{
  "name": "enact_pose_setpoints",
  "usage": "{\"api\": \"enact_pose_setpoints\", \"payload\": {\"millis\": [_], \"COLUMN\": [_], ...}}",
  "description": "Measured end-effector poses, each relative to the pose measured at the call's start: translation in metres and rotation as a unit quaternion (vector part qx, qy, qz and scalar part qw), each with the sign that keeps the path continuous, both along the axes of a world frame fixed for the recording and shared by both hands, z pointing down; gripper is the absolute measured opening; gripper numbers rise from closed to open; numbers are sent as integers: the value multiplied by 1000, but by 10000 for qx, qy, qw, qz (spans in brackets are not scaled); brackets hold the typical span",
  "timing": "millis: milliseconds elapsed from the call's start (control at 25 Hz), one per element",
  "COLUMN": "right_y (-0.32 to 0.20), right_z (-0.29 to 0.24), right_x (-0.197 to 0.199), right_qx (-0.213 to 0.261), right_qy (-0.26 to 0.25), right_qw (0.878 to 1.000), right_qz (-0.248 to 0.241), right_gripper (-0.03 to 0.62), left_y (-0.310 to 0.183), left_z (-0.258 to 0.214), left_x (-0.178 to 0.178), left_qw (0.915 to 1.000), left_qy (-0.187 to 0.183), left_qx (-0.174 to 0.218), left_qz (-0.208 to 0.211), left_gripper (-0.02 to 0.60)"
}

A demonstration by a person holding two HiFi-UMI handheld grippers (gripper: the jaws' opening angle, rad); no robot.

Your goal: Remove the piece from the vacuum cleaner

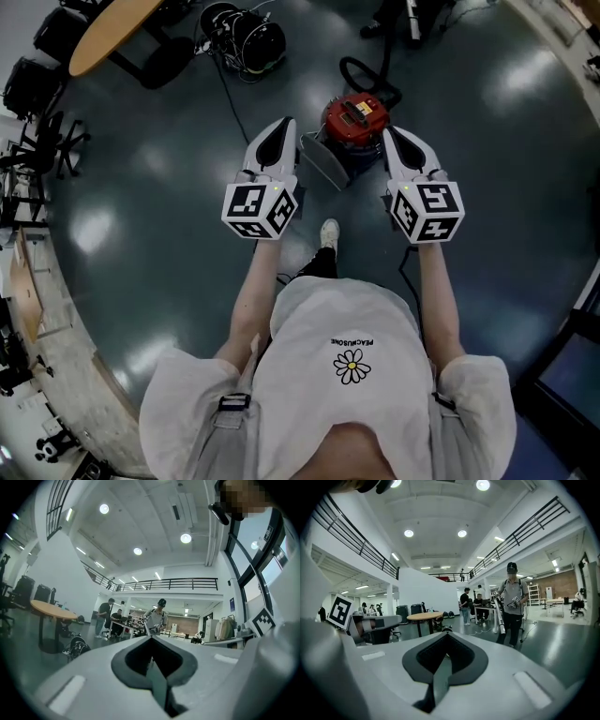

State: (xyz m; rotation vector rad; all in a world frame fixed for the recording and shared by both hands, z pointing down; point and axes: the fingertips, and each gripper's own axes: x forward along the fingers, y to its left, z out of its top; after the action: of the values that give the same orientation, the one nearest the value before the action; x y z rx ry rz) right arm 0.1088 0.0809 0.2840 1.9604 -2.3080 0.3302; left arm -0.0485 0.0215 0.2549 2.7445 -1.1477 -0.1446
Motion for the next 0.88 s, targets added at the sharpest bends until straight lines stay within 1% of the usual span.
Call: {"api": "enact_pose_setpoints", "payload": {"millis": [120, 240, 440, 600, 760, 880], "right_y": [-34, -60, -94, -121, -159, -185], "right_z": [4, 12, 23, 39, 50, 58], "right_x": [-5, -9, -6, 6, 24, 30], "right_qx": [-121, -300, -486, -729, -838, -936], "right_qy": [77, 96, -22, -49, -104, -64], "right_qw": [9999, 9995, 9988, 9971, 9958, 9939], "right_qz": [-41, -81, -41, -194, -359, -573], "right_gripper": [25, 25, 25, 25, 25, 25], "left_y": [-36, -63, -98, -118, -147, -163], "left_z": [3, 6, 22, 42, 57, 61], "left_x": [-6, -9, -6, 5, 22, 29], "left_qw": [9999, 9997, 9989, 9972, 9951, 9946], "left_qy": [44, 62, -14, -88, -146, -91], "left_qx": [-121, -230, -468, -736, -931, -956], "left_qz": [-63, -40, -28, -133, -291, -386], "left_gripper": [2, 2, 2, 1, 1, 1]}}
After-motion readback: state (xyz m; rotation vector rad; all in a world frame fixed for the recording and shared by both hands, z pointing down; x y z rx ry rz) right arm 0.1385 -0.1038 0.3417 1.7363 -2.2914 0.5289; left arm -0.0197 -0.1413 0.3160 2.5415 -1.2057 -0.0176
